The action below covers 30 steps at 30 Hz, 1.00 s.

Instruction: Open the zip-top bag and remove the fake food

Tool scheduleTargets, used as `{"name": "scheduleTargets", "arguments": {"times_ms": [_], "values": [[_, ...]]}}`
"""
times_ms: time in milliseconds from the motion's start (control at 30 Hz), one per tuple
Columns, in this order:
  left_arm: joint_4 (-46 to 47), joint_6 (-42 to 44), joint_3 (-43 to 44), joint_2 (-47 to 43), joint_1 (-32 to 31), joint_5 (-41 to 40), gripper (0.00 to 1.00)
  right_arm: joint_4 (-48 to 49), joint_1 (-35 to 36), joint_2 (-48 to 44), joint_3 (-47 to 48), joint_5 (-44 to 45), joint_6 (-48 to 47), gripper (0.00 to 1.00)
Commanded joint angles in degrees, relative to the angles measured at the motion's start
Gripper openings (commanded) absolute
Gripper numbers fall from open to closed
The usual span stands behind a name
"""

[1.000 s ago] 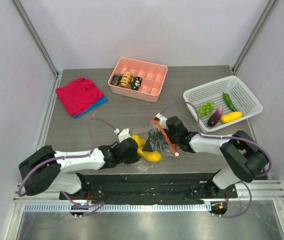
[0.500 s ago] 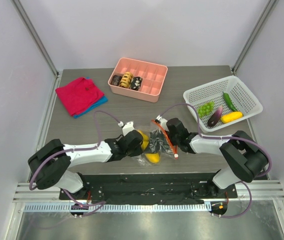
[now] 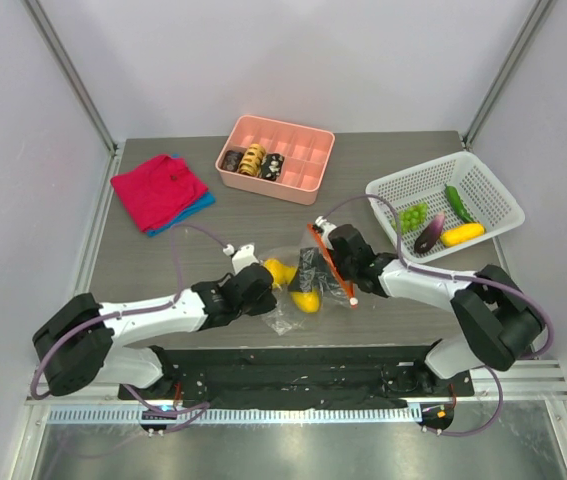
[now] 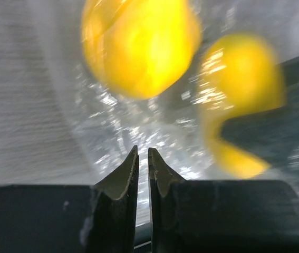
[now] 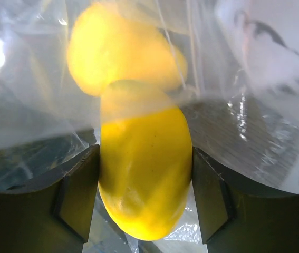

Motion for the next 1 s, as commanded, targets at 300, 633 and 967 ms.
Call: {"name": "scheduleTargets", "arguments": {"times_ms": [300,633,967], "values": [[-0.68,-1.43,-7.54,-19.08,-0.15,-0.67,0.5,-21.12,0.33,-7.23,12.93,16.72,6.13,0.01],[7.58,-1.61,-2.74,-4.09,-0.07,2.84,0.23,-21.66,0.68,-8.02,15.05,15.5,6.65,0.01],[8.57,-3.72,2.19,12.89,1.43,0.22,0.06,-23.58,0.94,-9.6,16.27,14.8,3.76,0.01]]}}
